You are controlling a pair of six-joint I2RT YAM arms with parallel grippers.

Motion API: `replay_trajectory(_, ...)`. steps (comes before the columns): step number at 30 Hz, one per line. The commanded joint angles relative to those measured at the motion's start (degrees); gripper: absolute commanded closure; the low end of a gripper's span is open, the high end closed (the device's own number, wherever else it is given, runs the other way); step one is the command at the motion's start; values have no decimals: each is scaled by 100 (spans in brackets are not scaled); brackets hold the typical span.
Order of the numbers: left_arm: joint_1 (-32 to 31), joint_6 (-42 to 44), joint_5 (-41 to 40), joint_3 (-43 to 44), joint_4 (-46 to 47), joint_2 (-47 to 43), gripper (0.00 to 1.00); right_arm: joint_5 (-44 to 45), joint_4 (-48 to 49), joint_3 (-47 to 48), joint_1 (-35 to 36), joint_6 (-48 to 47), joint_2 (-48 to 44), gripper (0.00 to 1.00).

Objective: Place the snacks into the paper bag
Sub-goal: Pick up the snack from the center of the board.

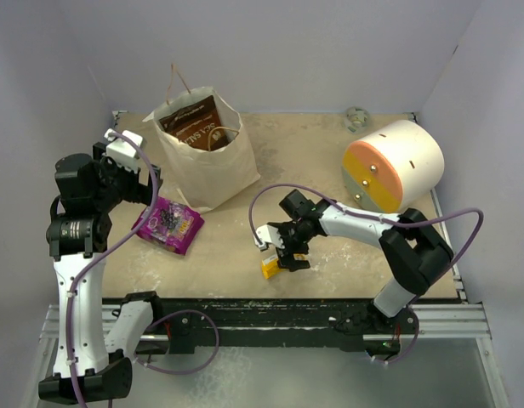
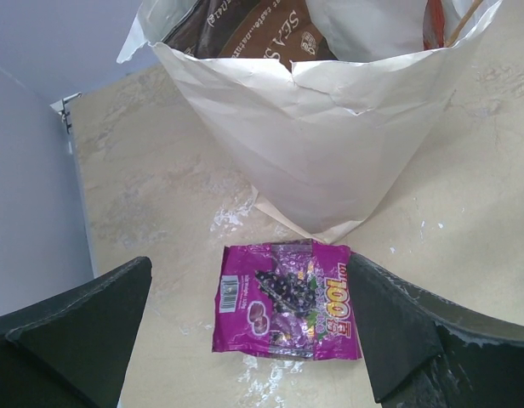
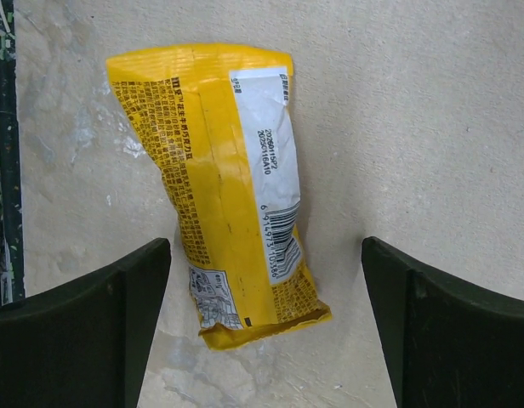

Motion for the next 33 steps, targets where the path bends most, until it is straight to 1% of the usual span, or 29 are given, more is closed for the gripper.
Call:
replay_trajectory(1, 38, -78, 142, 129, 147, -51, 1, -324, -193, -3, -40, -20, 96, 7)
replay_trajectory(5, 38, -65, 131, 189, 100, -54, 1, -355, -131, 65, -49, 70, 215, 15)
replay_trajectory(11, 36, -119, 135, 227, 2, -27, 1, -359, -103, 151, -42, 158, 268, 36)
replay_trajectory(17, 38, -287, 86, 171, -28, -95, 1, -517, -141, 388, -42, 302, 108, 57)
replay_trajectory(18, 38, -331, 115, 143, -23, -107, 1, -572, -147, 496, -43, 344, 86, 57)
replay_trajectory(25, 140, -726, 411, -46, 217, -108, 1, -830, 40, 957, -42, 746, -28, 73)
replay_trajectory(30, 174, -859, 699, -263, 319, -184, 1, -953, 321, 1172, -43, 1009, -212, 79)
replay_trajectory(33, 191, -984, 908, -395, 412, -233, 1, -949, 531, 1298, -43, 1163, -338, 80)
